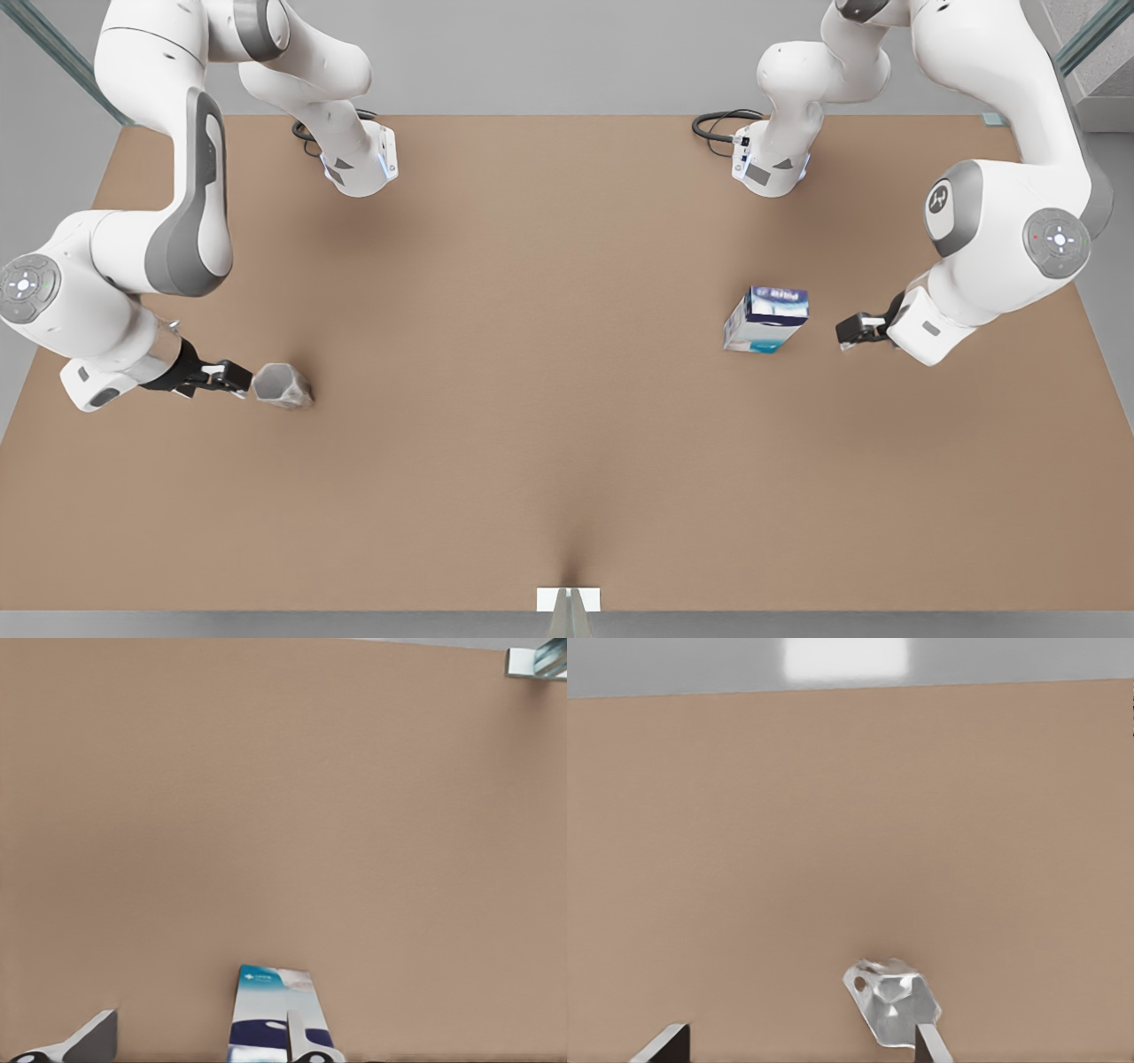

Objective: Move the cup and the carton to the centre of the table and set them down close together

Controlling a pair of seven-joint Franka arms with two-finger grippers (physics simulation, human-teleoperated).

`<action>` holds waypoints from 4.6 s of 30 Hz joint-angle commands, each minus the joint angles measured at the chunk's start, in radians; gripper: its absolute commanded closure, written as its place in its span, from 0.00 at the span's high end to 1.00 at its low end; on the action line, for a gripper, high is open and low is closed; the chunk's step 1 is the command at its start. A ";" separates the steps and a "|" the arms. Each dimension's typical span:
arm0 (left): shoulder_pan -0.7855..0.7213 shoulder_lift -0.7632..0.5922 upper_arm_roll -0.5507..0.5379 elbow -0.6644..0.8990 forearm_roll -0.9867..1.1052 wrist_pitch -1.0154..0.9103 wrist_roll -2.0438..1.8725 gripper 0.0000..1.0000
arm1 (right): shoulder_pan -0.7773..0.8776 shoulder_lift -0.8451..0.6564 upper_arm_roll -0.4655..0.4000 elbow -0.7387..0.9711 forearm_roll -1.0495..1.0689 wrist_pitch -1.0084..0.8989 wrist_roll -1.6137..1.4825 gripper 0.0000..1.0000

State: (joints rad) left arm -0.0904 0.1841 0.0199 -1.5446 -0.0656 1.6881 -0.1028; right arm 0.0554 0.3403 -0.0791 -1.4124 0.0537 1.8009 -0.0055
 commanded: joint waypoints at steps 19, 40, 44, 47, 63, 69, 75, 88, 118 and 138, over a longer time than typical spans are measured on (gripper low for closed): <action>-0.020 0.012 0.000 -0.017 0.001 -0.064 -0.025 1.00 | -0.138 0.124 -0.004 -0.479 -0.080 0.353 -0.255 1.00; -0.022 0.006 0.000 -0.039 0.001 -0.054 -0.074 1.00 | -0.138 0.183 -0.001 -0.395 -0.069 0.285 -0.246 0.21; -0.020 0.006 0.000 -0.039 0.003 -0.061 -0.077 1.00 | -0.134 0.180 0.001 -0.379 -0.063 0.278 -0.246 0.21; -0.020 0.008 0.000 -0.039 0.003 -0.062 -0.077 1.00 | -0.132 0.174 0.004 -0.373 -0.060 0.278 -0.248 0.21; -0.020 -0.120 0.014 -0.399 -0.011 0.015 -1.028 1.00 | 0.458 0.575 0.124 0.378 0.175 0.227 0.331 0.21; -0.020 -0.222 0.025 -0.580 -0.031 0.206 -1.037 1.00 | 0.517 0.658 0.124 0.432 0.172 0.324 0.432 1.00; -0.020 -0.253 0.058 -0.704 -0.034 0.294 -1.064 1.00 | 0.520 0.664 0.124 0.418 0.170 0.330 0.430 1.00; -0.078 -0.247 0.051 -0.730 -0.099 0.344 -1.123 1.00 | 0.006 0.031 0.099 0.079 -0.040 -0.087 0.159 1.00; -0.120 -0.157 0.046 -0.743 -0.129 0.470 -1.233 0.54 | -0.095 0.065 0.096 0.127 -0.120 -0.078 0.162 1.00; -0.376 0.175 -0.187 -0.160 -0.048 0.305 -1.726 0.65 | -0.097 0.065 0.096 0.132 -0.118 -0.078 0.162 1.00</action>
State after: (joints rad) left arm -0.4651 0.3575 -0.1630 -1.7157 -0.1725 2.0024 -1.8240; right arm -0.0414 0.4050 0.0169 -1.2805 -0.0644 1.7227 0.1565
